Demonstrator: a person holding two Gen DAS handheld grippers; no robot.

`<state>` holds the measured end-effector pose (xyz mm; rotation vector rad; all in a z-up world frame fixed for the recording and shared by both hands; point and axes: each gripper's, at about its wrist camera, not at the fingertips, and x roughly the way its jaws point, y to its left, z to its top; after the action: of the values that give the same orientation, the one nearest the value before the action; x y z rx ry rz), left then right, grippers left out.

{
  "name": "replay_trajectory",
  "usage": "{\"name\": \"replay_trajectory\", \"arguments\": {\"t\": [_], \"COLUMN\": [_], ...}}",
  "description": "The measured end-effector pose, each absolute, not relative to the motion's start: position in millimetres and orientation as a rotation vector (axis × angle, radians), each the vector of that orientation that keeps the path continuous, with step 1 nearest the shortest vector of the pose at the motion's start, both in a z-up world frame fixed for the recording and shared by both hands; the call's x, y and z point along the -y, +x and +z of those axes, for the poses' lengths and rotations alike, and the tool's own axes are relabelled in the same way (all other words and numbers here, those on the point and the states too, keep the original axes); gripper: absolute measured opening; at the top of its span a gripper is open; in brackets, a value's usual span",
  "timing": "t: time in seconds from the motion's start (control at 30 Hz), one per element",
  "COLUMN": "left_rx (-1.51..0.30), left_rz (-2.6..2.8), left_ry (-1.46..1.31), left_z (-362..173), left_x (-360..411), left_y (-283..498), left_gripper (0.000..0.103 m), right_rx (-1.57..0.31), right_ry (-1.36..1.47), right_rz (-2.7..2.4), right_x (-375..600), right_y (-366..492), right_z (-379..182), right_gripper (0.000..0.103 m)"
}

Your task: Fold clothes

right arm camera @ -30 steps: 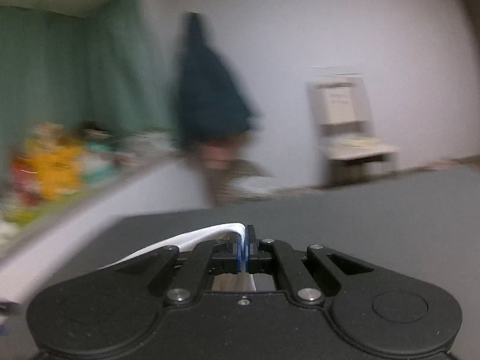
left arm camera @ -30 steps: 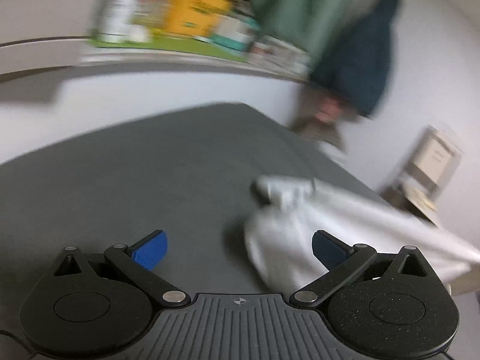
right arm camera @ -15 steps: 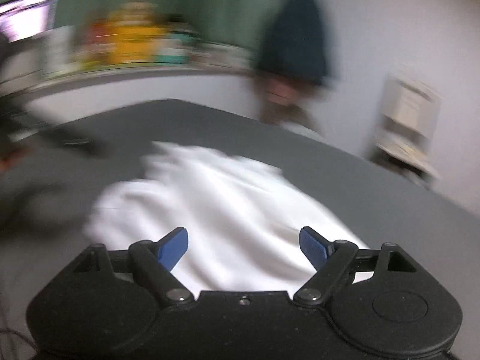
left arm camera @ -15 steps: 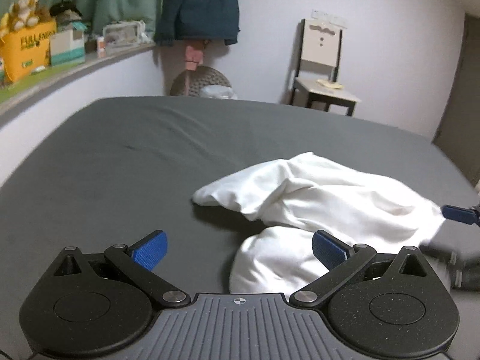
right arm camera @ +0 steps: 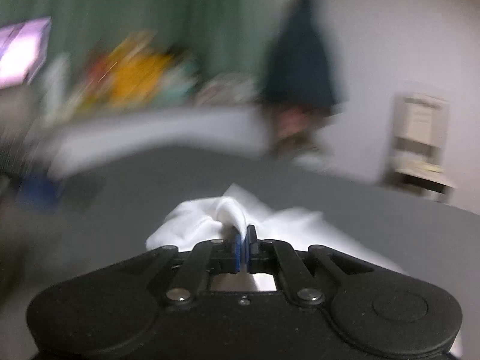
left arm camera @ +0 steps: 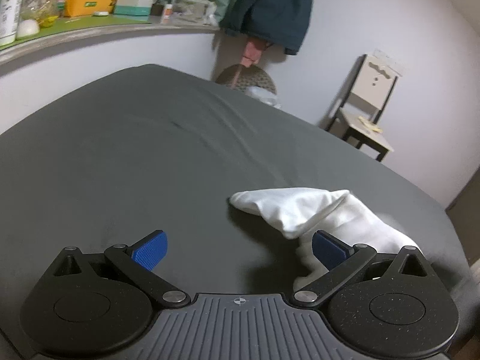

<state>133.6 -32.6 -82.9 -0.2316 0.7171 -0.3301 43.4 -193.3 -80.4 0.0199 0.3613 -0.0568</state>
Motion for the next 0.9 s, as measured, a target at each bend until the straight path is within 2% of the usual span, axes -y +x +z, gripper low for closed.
{"name": "replay_trajectory", "arguments": {"t": [0.17, 0.23, 0.3, 0.33, 0.47, 0.53, 0.77, 0.9], "left_rx": [-0.676, -0.658, -0.644, -0.639, -0.619, -0.627, -0.604, -0.612], "left_rz": [-0.457, -0.524, -0.583, -0.608, -0.703, -0.720, -0.714, -0.702], "left_ry": [-0.138, -0.062, 0.007, 0.037, 0.151, 0.178, 0.198, 0.219], "left_z": [-79.4, -76.0, -73.0, -70.9, -63.2, -61.5, -50.9, -55.5], "left_x": [55.5, 68.3, 81.1, 85.7, 103.6, 108.8, 113.1, 118.6], "left_y": [123.6, 113.5, 103.5, 98.5, 79.2, 75.9, 70.3, 78.7], "left_gripper": [0.103, 0.103, 0.103, 0.103, 0.103, 0.103, 0.103, 0.103], "right_rx": [-0.217, -0.295, -0.434, -0.466, -0.511, -0.498, -0.500, -0.561], "right_ry": [0.328, 0.357, 0.384, 0.396, 0.446, 0.469, 0.348, 0.090], "right_rz": [-0.482, -0.668, -0.772, -0.805, -0.837, -0.768, -0.421, -0.361], "right_x": [342.2, 386.5, 416.0, 419.4, 418.7, 412.7, 395.7, 361.6], "right_y": [-20.2, -40.0, -56.4, -65.6, -92.2, -96.9, -48.8, -14.1], "right_z": [-36.7, -49.5, -67.1, -77.2, -103.0, -106.8, -121.6, -143.1], "right_gripper": [0.004, 0.005, 0.011, 0.023, 0.049, 0.072, 0.072, 0.061]}}
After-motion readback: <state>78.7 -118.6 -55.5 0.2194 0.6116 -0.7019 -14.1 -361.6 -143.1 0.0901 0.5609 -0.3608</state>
